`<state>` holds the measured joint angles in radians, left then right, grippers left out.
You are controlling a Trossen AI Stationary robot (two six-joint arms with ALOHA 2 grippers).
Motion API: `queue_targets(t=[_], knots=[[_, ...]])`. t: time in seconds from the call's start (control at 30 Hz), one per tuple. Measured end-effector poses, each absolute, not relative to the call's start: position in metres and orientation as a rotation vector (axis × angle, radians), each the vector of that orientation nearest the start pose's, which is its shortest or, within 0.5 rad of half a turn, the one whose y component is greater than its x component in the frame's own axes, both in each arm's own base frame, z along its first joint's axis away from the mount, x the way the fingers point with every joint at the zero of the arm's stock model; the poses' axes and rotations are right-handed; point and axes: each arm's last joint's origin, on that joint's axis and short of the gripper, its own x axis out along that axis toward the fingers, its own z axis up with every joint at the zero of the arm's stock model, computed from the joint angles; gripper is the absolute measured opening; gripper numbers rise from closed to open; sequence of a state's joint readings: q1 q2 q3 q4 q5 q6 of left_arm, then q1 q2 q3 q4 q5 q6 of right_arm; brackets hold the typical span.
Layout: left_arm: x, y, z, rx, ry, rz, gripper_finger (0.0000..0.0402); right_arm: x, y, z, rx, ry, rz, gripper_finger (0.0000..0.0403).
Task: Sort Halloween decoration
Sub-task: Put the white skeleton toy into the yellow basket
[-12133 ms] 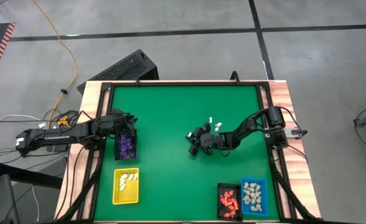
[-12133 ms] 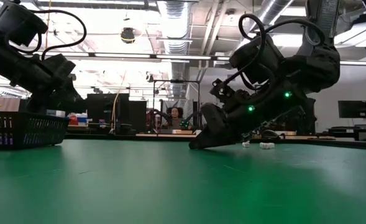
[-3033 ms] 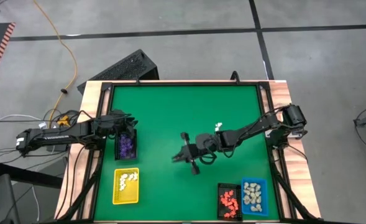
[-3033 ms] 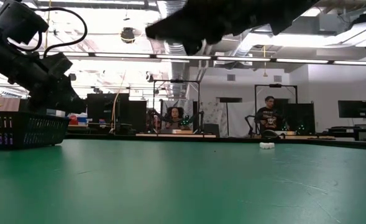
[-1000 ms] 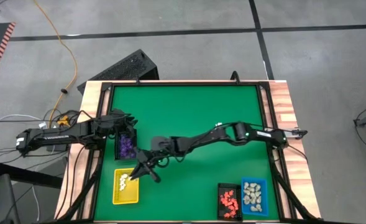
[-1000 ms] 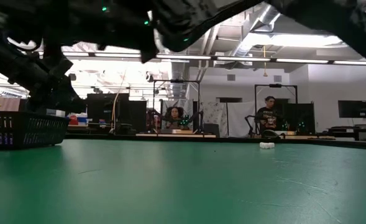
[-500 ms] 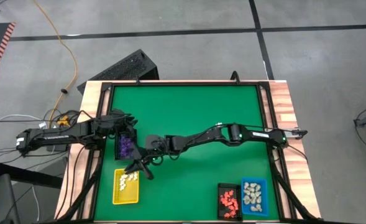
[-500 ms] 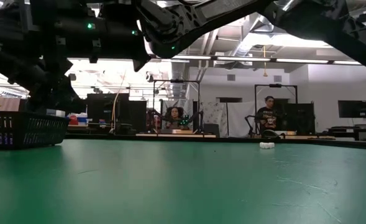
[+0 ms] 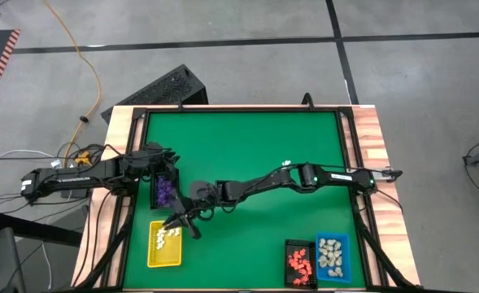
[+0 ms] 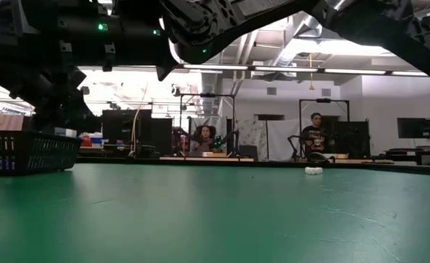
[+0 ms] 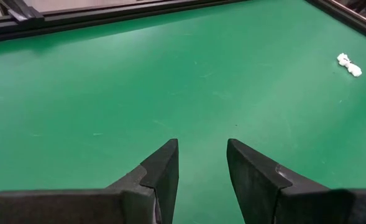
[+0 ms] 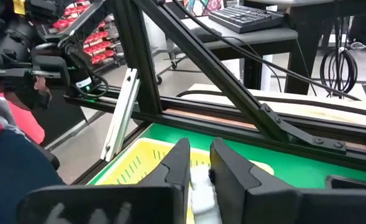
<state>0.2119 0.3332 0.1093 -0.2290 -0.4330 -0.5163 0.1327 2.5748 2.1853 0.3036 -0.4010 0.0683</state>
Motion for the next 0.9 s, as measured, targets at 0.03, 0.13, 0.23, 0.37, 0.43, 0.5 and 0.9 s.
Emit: queue_targets(t=[0.03, 0.13, 0.23, 0.37, 0.43, 0.5, 0.9], knots=[[0.102, 0.034, 0.153, -0.439, 0.283, 0.736, 0.0126, 0.579, 0.089, 0.199, 0.077, 0.105, 0.531, 0.008], [0.102, 0.034, 0.153, -0.439, 0.283, 0.736, 0.0126, 0.579, 0.089, 0.199, 0.078, 0.113, 0.529, 0.0096], [0.102, 0.034, 0.153, -0.439, 0.283, 0.736, 0.0126, 0.58, 0.088, 0.199, 0.078, 0.112, 0.526, 0.0109], [0.102, 0.034, 0.153, -0.439, 0.283, 0.736, 0.0126, 0.58, 0.086, 0.199, 0.078, 0.112, 0.522, 0.0125], [0.102, 0.034, 0.153, -0.439, 0.283, 0.736, 0.0126, 0.58, 0.086, 0.198, 0.081, 0.12, 0.515, 0.0131], [0.102, 0.034, 0.153, -0.439, 0.283, 0.736, 0.0126, 0.579, 0.085, 0.197, 0.087, 0.158, 0.511, 0.0135], [0.101, 0.034, 0.151, -0.412, 0.321, 0.73, 0.0126, 0.49, 0.065, 0.317, -0.222, 0.624, 0.414, 0.0123]])
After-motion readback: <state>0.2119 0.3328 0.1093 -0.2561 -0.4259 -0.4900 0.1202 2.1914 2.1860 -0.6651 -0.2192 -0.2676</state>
